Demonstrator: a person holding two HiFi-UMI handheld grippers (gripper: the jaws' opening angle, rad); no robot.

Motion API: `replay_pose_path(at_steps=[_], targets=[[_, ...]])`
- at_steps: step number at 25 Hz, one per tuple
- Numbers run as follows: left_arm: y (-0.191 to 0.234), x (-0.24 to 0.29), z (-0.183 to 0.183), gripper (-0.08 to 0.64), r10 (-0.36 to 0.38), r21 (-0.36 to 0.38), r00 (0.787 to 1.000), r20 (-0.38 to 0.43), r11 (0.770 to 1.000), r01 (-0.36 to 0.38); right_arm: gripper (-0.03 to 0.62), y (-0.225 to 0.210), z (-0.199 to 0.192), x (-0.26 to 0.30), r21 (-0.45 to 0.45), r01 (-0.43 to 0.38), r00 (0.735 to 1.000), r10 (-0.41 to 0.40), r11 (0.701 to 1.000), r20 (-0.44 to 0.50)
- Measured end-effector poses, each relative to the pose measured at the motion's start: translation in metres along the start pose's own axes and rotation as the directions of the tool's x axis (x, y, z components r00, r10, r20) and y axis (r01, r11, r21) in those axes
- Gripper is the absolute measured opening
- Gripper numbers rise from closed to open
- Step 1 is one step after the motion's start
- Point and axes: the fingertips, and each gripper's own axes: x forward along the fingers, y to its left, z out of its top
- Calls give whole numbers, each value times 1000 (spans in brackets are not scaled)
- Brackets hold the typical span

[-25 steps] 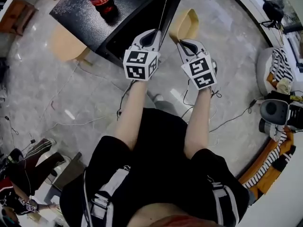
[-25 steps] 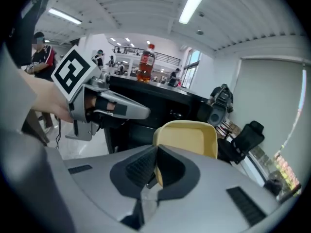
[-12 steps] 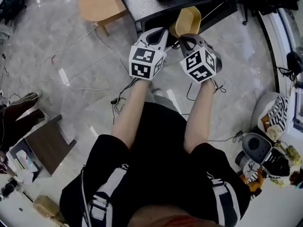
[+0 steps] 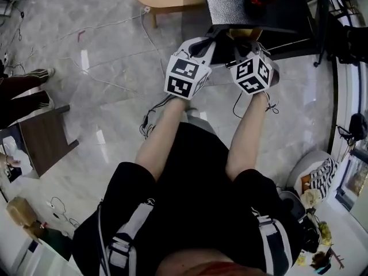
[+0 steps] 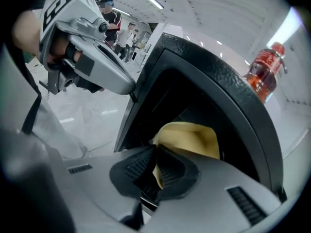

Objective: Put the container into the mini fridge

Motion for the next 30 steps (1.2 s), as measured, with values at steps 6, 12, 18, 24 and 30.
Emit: replay_pose_path(at_steps=[6, 12, 18, 24, 30], targets=[[8, -7, 2, 11, 17, -12, 1000, 9, 1000, -16, 17, -10, 8, 11, 39, 70, 996, -72, 997, 50], [-15, 2, 1, 11, -42, 19, 999, -7, 999, 42, 61, -24, 8, -19, 215, 196, 966, -226, 957, 126], [-63, 20, 19, 11, -158, 79, 987, 17, 984, 157, 35, -39, -35, -73, 514, 304, 902, -416, 802, 116], [-145, 52, 33, 11, -345, 158, 938, 16, 928, 338, 15, -49, -132, -167, 730, 430, 802, -596, 531, -39], [-253, 81, 49, 11, -546, 215, 838, 28, 822, 528, 12, -39, -217, -270, 861, 485, 630, -745, 155, -221]])
